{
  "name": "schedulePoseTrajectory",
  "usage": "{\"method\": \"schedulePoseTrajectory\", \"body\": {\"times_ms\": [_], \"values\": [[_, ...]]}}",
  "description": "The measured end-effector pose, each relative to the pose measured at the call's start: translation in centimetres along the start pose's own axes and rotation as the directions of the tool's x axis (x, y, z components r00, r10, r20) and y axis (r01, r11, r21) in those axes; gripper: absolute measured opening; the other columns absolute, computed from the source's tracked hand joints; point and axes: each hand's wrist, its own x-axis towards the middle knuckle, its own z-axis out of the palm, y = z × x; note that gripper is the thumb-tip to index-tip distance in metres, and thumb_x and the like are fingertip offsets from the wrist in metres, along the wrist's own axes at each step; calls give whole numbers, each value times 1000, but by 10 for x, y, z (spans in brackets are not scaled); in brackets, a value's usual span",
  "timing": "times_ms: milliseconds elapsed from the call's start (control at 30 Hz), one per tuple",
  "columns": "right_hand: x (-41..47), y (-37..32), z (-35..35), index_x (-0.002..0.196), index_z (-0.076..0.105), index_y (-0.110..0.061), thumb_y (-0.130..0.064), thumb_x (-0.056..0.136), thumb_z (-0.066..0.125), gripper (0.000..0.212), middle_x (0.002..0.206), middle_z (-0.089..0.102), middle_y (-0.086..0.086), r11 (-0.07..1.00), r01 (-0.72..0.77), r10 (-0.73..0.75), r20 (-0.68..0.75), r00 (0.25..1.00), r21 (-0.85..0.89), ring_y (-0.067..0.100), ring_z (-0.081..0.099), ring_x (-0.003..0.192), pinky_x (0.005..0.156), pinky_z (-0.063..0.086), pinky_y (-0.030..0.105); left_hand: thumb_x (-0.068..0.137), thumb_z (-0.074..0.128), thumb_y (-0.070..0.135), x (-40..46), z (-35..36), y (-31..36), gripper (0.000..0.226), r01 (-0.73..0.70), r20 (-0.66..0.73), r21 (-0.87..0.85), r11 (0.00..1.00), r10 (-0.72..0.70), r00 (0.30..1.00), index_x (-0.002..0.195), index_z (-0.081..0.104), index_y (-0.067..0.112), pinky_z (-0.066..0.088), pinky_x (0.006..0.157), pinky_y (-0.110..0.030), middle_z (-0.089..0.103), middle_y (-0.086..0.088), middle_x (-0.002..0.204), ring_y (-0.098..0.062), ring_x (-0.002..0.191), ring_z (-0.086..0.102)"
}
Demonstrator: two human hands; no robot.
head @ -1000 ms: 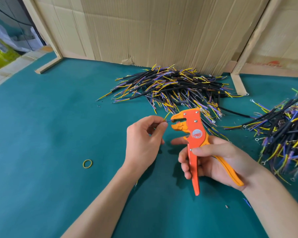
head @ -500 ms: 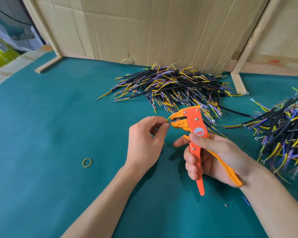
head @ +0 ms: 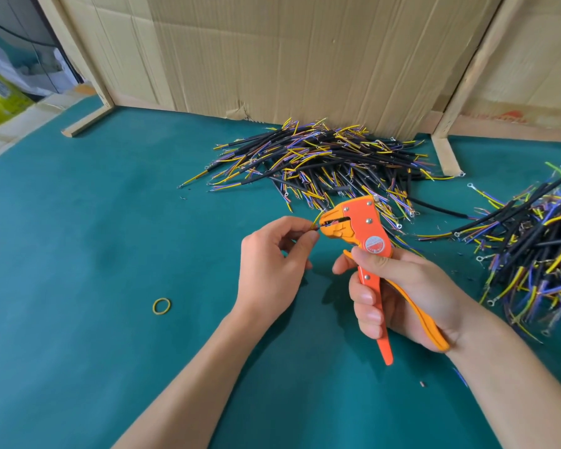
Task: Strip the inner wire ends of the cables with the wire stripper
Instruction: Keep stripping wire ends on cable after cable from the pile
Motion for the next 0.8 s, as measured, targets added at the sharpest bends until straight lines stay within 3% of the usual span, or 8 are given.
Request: {"method": "schedulePoseTrajectory", "body": {"times_ms": [233, 333, 433, 533, 667, 800], "values": [[3, 1, 3, 98, 69, -1, -43, 81, 71, 46, 55, 34, 4, 996, 73, -68, -108, 992, 47, 13, 31, 33, 35, 32, 19, 93, 66, 4, 0, 2, -2, 20, 145, 50, -247, 958, -137, 989, 90, 75, 22, 43, 40, -23, 71, -2, 74, -14, 57, 65], [2, 1, 3, 102, 72, 0, -40, 87, 68, 43, 58, 40, 7, 997, 53, -50, -46, 998, 58, 17, 37, 36, 38, 36, 24, 94, 63, -1, 1, 2, -1, 21, 192, 93, -329, 925, -171, 981, 96, 76, 16, 41, 40, -22, 69, -2, 73, -15, 57, 61], [1, 1, 1, 110, 70, 3, -25, 92, 67, 34, 68, 53, 15, 995, 51, -53, 23, 998, 80, 27, 51, 50, 49, 46, 36, 94, 60, -5, 4, 0, -2, 25, 233, 141, -392, 890, -192, 971, 99, 76, 14, 39, 41, -21, 64, -2, 71, -13, 56, 56], [2, -1, -2, 108, 70, 3, -20, 82, 71, 35, 81, 60, 23, 989, 110, -109, -14, 994, 104, 36, 59, 64, 62, 53, 44, 93, 59, -7, 7, -3, -1, 27, 264, 167, -436, 860, -211, 963, 96, 74, 14, 39, 42, -21, 59, -2, 68, -13, 55, 53], [1, 0, -6, 108, 71, 0, -14, 82, 67, 29, 97, 67, 28, 967, 217, -213, -42, 976, 133, 35, 61, 70, 68, 55, 43, 92, 61, -7, 8, -4, -2, 21, 277, 201, -412, 868, -210, 957, 98, 70, 11, 40, 42, -21, 54, -5, 70, -15, 54, 54], [6, 4, -1, 119, 63, 3, -10, 79, 67, 42, 120, 66, 29, 950, 296, -291, -60, 955, 99, 34, 63, 73, 70, 56, 41, 91, 63, -7, 5, -3, -2, 20, 248, 230, -370, 895, -171, 958, 98, 68, 10, 42, 42, -22, 55, -9, 71, -16, 52, 57]]}}
